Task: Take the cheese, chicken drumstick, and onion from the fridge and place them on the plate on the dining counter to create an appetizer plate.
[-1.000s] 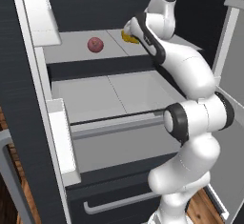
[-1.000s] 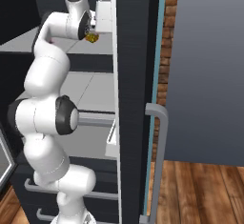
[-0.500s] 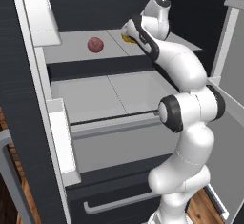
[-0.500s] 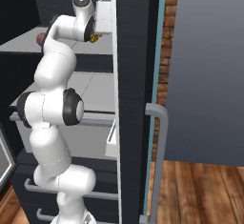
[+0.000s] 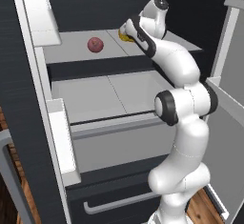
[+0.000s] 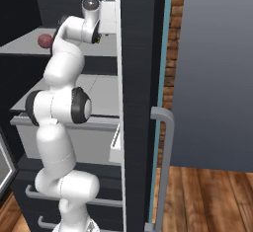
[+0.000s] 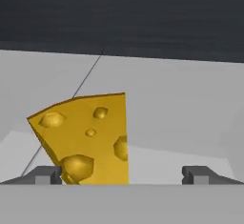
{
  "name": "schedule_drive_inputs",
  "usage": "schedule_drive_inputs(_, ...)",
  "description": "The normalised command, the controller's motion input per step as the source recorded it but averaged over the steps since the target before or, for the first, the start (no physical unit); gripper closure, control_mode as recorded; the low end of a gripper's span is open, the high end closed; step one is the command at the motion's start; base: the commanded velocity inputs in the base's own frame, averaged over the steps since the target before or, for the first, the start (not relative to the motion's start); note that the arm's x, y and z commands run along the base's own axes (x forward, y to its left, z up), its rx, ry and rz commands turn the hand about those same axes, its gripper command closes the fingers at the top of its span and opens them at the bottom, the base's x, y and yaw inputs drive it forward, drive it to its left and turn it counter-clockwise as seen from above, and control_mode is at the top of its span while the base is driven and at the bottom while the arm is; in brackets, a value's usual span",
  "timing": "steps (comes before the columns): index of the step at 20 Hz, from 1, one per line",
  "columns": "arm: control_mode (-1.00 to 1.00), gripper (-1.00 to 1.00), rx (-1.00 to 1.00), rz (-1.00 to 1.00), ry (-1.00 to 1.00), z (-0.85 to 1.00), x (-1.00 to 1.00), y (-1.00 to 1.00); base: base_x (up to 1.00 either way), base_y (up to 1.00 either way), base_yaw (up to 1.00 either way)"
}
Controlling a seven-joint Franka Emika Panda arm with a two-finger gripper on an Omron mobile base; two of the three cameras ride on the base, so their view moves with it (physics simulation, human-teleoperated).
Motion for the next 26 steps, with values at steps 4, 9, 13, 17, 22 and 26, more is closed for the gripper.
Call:
schedule_drive_inputs(4,-1.0,1.0,0.0,0.02,0.0,-0.25,0.05,0.19,0.0,0.0,0.0)
schedule_drive_inputs(9,-1.0,1.0,-0.02,0.01,0.0,-0.23,0.0,0.39,0.0,0.0,0.0)
schedule_drive_inputs(13,-1.0,1.0,0.0,0.0,0.0,-0.02,0.04,0.14,0.0,0.0,0.0)
schedule_drive_inputs(17,-1.0,1.0,0.0,0.0,0.0,-0.03,-0.02,0.0,0.0,0.0,0.0)
schedule_drive_inputs(22,-1.0,1.0,0.0,0.0,-0.07,-0.06,-0.68,0.0,0.0,0.0,0.0)
schedule_drive_inputs(26,-1.0,1.0,0.0,0.0,-0.15,0.0,-0.99,0.0,0.0,0.0,0.0)
